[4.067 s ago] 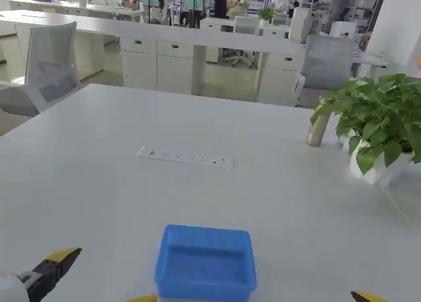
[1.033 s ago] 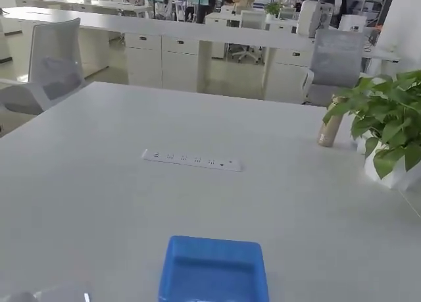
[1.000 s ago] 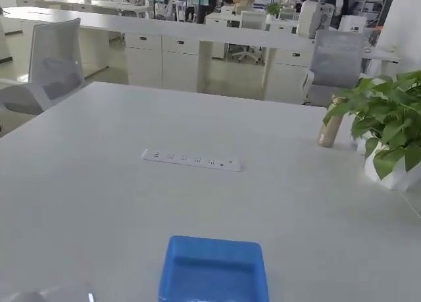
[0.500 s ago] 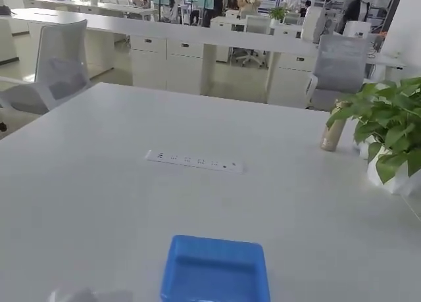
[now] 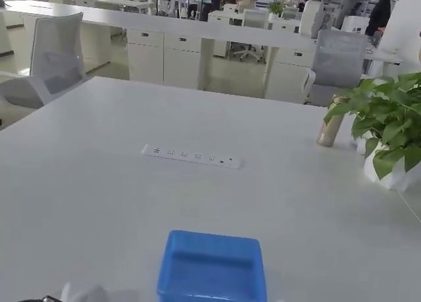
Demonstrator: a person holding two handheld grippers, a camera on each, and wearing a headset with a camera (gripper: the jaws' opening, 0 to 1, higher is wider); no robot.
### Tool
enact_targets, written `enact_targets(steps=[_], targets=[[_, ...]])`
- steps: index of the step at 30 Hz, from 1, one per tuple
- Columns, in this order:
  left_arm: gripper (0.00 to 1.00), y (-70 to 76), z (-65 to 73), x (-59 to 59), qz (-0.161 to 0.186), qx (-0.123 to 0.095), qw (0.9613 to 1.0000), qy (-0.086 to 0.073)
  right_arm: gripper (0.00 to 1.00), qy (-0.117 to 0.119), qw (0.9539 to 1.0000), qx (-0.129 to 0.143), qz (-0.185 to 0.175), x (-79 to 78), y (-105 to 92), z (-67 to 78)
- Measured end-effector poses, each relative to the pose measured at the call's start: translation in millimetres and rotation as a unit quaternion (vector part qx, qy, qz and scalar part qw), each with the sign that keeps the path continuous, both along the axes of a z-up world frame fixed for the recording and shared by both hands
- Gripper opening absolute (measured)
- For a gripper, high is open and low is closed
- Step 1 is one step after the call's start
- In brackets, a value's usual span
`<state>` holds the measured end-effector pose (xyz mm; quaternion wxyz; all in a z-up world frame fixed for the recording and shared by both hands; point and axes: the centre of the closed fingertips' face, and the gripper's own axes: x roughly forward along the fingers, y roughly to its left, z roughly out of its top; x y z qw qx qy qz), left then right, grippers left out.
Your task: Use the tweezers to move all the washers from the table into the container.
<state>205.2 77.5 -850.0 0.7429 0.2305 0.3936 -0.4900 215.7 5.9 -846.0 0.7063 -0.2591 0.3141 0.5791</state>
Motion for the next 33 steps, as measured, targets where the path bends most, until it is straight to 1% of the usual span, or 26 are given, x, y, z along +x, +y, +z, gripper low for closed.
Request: enact_targets(steps=[2,4,7,9,10,11,14,17,20,22,24,27,29,30,31,33], targets=[[0.09,-2.2,-1.8,0.8,-0.003,0.002,1.0000,0.004,0.13,-0.002,1.0000,-0.006,0.007,-0.6,-0.6,-2.2],[0.07,-5.1,-3.4,-0.4,-0.011,0.003,0.9999,0.008,0.12,0.000,0.9999,-0.006,0.010,-1.4,-0.4,-1.3],[0.05,-7.7,-6.2,-1.1,-0.021,0.009,0.9997,0.005,0.12,-0.001,0.9998,-0.011,0.015,-1.6,-0.4,-2.6],[0.05,-7.0,-8.3,0.5,-0.022,0.020,0.9995,-0.002,0.12,-0.002,0.9997,-0.014,0.018,-1.4,-0.4,-3.7],[0.05,-7.1,-8.9,0.7,-0.021,0.025,0.9995,0.000,0.12,-0.002,0.9997,-0.013,0.019,-1.6,0.2,-3.2],[0.04,-8.1,-8.5,0.5,-0.021,0.023,0.9995,0.001,0.12,-0.002,0.9997,-0.013,0.019,-1.9,0.6,-3.1],[0.02,-11.8,-8.0,-0.3,-0.024,0.022,0.9994,-0.004,0.11,-0.003,0.9997,-0.013,0.019,-1.3,0.8,-4.6],[0.00,-12.6,-11.6,-1.5,-0.040,0.038,0.9984,-0.012,0.11,-0.002,0.9998,-0.012,0.018,-1.1,0.7,-5.9],[0.00,-14.6,-12.8,-1.8,-0.046,0.040,0.9981,-0.014,0.11,-0.002,0.9998,-0.011,0.017,-1.9,0.0,-6.4],[0.00,-14.4,-12.3,0.5,-0.048,0.044,0.9976,-0.024,0.11,-0.003,0.9998,-0.011,0.018,-2.2,-0.7,-7.2],[0.00,-14.9,-12.0,0.2,-0.054,0.045,0.9972,-0.025,0.12,-0.002,0.9998,-0.008,0.020,-3.4,-1.3,-7.8],[0.00,-15.7,-8.8,0.8,-0.059,0.043,0.9969,-0.031,0.13,-0.007,0.9995,-0.010,0.028,-4.3,-2.6,-8.6],[0.00,-15.7,-4.2,2.7,-0.060,0.043,0.9965,-0.040,0.14,-0.011,0.9994,-0.011,0.032,-4.8,-2.8,-7.7],[0.00,-16.0,-0.1,3.2,-0.062,0.042,0.9961,-0.046,0.14,-0.014,0.9993,-0.012,0.034,-4.3,-3.2,-7.2],[0.00,-16.4,2.7,2.8,-0.064,0.040,0.9960,-0.047,0.15,-0.016,0.9992,-0.013,0.035,-4.2,-3.4,-7.3],[0.00,-17.7,10.1,2.9,-0.070,0.036,0.9954,-0.056,0.15,-0.019,0.9990,-0.015,0.038,-3.7,-3.8,-7.6]])
